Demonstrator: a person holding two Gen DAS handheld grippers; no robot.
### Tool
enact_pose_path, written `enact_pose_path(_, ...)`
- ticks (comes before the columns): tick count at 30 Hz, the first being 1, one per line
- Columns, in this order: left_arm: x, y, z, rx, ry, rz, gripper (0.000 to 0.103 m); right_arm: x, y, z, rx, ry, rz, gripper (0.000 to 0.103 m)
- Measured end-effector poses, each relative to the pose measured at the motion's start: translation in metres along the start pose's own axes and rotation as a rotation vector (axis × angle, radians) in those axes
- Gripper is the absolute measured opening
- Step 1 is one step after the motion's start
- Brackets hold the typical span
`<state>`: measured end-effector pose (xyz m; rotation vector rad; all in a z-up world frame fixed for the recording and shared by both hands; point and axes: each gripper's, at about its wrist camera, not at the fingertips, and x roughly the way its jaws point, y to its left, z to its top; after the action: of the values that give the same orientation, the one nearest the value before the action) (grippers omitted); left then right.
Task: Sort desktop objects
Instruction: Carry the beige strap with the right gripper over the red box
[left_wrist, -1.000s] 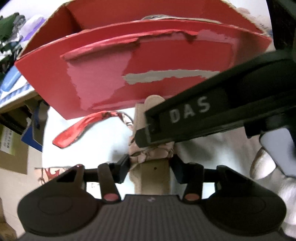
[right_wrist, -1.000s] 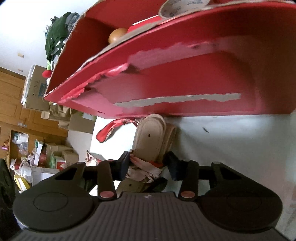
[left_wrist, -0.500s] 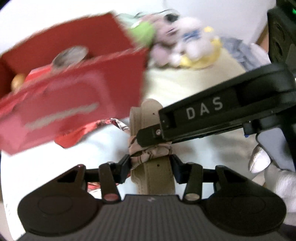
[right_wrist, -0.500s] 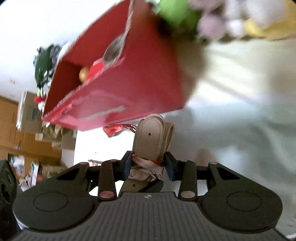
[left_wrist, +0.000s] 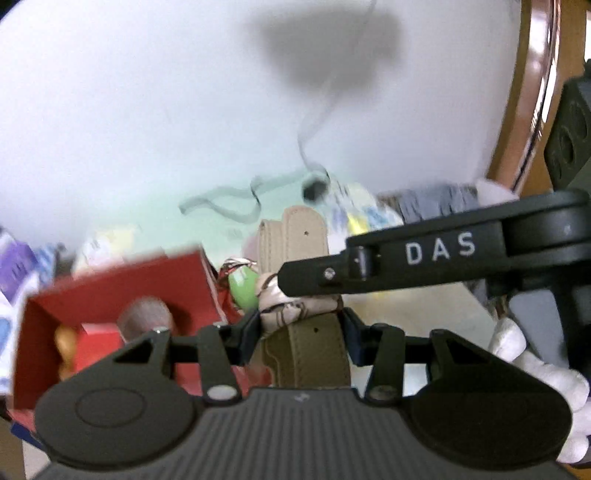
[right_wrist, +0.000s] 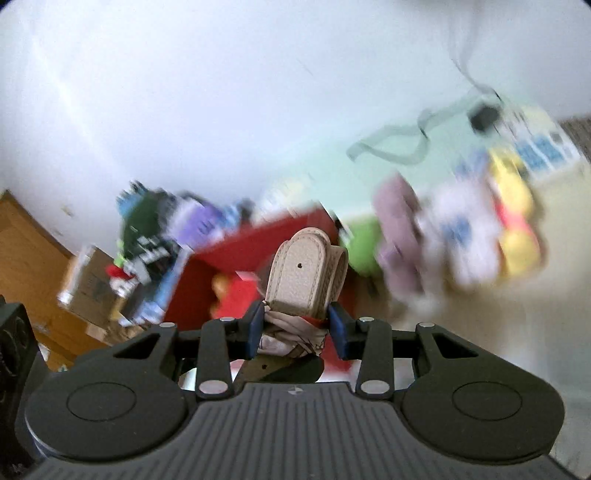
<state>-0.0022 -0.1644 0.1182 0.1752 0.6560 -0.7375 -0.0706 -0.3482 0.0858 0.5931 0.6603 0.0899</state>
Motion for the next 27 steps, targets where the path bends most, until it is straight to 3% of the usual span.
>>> enact_pose_path(8, -0.010, 0.026, 0.064, 0.032, -0.136, 0.072, 0.048, 0.009, 0.047, 0.063, -0.094, -0.100, 0.114, 0.040)
enact_pose_path(14, 0.016, 0.071, 0.073, 0.005, -0.133, 0.046, 0.048, 0.035, 0.074, 0.086, -0.175, -0.138, 0.080, 0.040)
enact_pose_path(18, 0.049, 0.101, 0.053, -0.071, -0.047, -0.024, 0.048, 0.072, 0.075, 0.080, -0.195, -0.068, 0.018, 0.040)
enact_pose_path(27, 0.120, 0.133, -0.011, -0.175, 0.167, -0.104, 0.048, 0.155, 0.068, 0.047, -0.230, 0.217, -0.133, 0.040)
